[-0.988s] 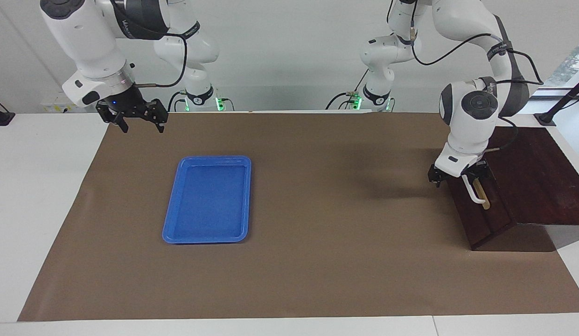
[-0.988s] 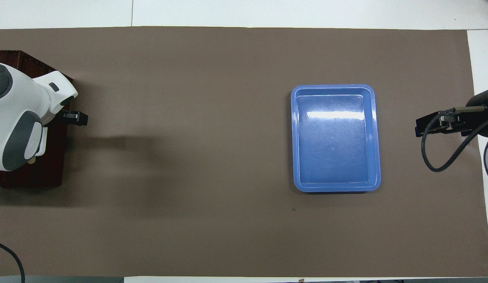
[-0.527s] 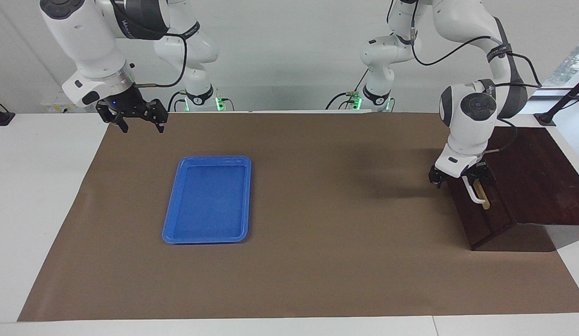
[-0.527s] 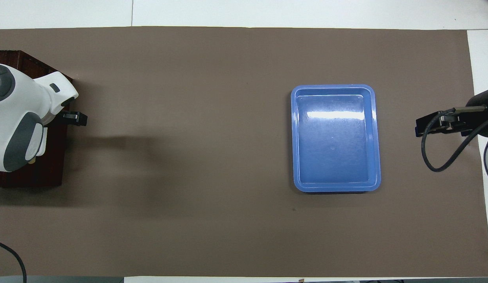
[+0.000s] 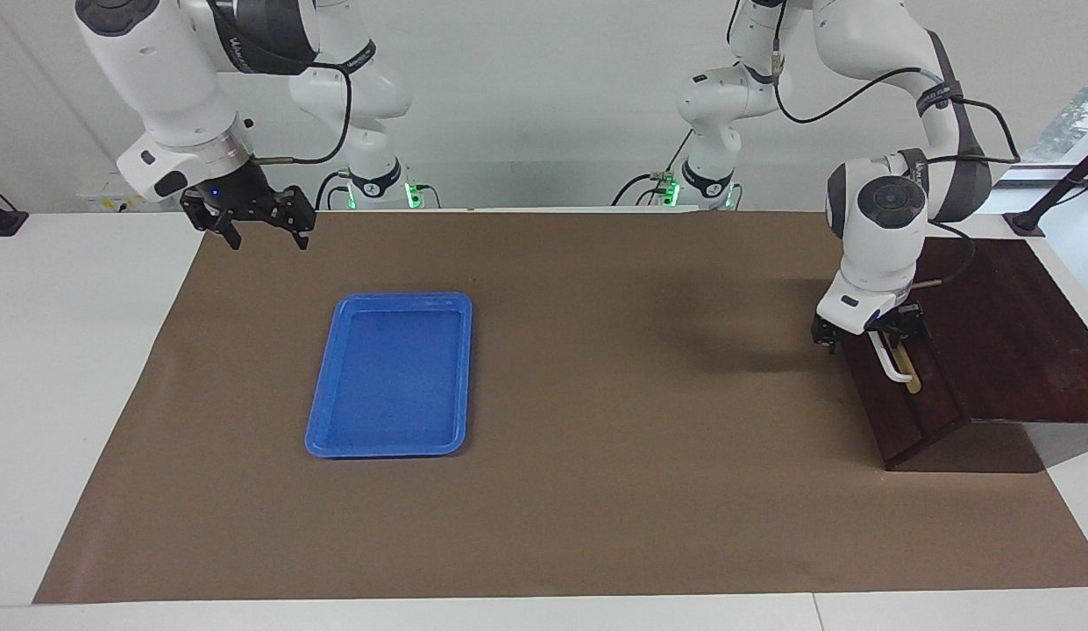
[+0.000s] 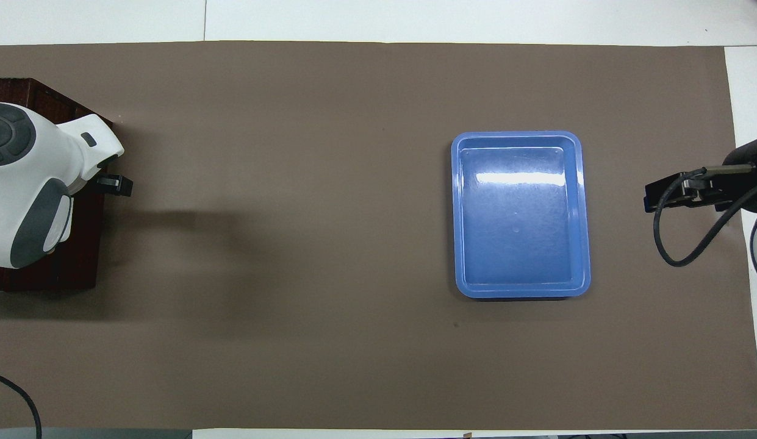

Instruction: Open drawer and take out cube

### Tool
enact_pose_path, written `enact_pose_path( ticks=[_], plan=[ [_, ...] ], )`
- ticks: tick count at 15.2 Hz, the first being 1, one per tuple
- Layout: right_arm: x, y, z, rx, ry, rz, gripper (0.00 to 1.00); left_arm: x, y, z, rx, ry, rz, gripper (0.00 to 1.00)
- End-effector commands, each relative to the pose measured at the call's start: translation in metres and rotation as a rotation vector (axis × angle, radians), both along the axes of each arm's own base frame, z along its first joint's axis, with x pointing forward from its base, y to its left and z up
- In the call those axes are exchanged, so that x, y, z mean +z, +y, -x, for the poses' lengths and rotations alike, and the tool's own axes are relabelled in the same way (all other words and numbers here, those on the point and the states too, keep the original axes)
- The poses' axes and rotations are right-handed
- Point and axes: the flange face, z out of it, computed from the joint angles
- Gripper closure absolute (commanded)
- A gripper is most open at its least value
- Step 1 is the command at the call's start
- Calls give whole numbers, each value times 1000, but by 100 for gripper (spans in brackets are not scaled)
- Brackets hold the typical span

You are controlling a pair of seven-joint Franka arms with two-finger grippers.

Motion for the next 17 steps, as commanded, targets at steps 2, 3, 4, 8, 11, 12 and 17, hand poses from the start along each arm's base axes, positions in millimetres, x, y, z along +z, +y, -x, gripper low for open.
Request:
enact_pose_path(
  ticks=[2,3,4,8,11,12,17],
  plan=[
    [4,-1,2,-19,-7,-11,0,-4,-2,4,-37,-16,-11,0],
    [4,-1,2,-19,-7,-11,0,-5,-4,3,-43,-18,-10,0],
    [4,-1,2,-19,-7,-11,0,-6,-6,4,-50,-21,-8,0],
    [4,-2,2,-21,-7,-11,0,-13,-19,6,-76,-18,-2,0],
    [3,-1,2,-19,-6,-11,0,-14,-41,8,-113,-15,-1,0],
    [4,-1,2,-19,-7,-11,0,-13,-54,9,-136,-17,-2,0],
    [3,-1,2,-19,-6,-11,0,-11,-95,17,-187,11,-7,0]
  ],
)
